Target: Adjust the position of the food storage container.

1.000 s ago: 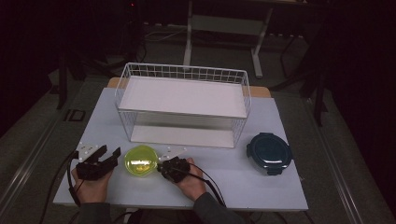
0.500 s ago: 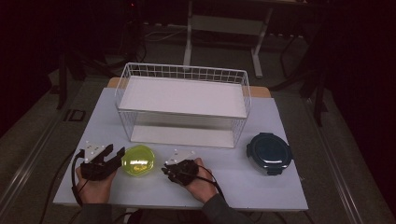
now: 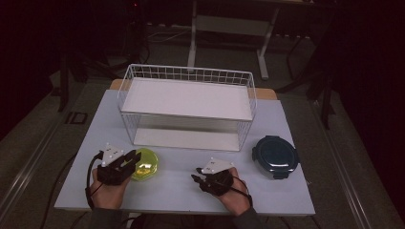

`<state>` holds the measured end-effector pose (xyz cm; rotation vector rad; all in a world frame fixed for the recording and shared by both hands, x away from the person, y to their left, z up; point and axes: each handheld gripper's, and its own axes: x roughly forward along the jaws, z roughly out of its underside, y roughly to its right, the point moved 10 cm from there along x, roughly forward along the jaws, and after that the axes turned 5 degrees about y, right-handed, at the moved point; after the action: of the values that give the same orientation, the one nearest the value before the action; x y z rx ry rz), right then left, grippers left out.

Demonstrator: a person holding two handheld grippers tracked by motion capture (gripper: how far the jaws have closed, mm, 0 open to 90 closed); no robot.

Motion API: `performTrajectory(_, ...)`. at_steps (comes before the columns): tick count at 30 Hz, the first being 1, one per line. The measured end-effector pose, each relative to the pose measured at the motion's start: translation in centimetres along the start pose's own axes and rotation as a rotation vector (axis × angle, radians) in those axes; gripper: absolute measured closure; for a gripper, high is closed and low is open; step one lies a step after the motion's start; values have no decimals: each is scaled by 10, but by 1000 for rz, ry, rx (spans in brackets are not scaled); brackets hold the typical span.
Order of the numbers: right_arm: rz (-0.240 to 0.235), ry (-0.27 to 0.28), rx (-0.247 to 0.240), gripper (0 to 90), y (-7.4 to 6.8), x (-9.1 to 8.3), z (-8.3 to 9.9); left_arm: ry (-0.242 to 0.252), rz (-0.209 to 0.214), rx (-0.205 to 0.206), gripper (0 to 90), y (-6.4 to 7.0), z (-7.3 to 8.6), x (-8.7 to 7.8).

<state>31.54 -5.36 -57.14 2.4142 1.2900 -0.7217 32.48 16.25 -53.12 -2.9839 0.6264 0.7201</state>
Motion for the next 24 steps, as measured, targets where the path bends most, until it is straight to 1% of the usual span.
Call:
performTrajectory(2, 9, 10, 17, 668, 5, -5, 2, -20, 28, 19, 845, 9, 1, 3)
performTrajectory(3, 20, 18, 28, 663, 9, -10, 5, -25, 35, 27, 898, 12, 2, 5)
performTrajectory(5, 25, 20, 29, 661, 11, -12, 6, -45, 67, 36, 900, 23, 3, 8)
performTrajectory(7, 34, 30, 44, 661, 14, -16, 9, -59, 87, 52, 900, 32, 4, 11)
performTrajectory(8, 36, 32, 46, 660, 15, -17, 10, -63, 99, 54, 900, 38, 4, 13)
performTrajectory(9, 37, 30, 49, 658, 17, -19, 11, -81, 111, 78, 900, 47, 6, 17)
performTrajectory(10, 37, 30, 49, 658, 17, -19, 11, -81, 111, 78, 900, 47, 6, 17)
performTrajectory(13, 37, 31, 54, 657, 18, -18, 12, -114, 115, 105, 900, 55, 11, 25)
performTrajectory(16, 32, 30, 53, 657, 17, -17, 12, -143, 117, 117, 900, 58, 16, 29)
performTrajectory(17, 29, 30, 53, 656, 16, -17, 12, -144, 121, 117, 900, 58, 17, 30)
performTrajectory(18, 28, 29, 50, 656, 16, -16, 12, -146, 123, 115, 900, 58, 17, 30)
performTrajectory(21, 23, 27, 45, 654, 14, -15, 12, -153, 113, 119, 900, 56, 19, 29)
performTrajectory(24, 22, 26, 49, 654, 15, -15, 13, -162, 102, 112, 900, 51, 21, 28)
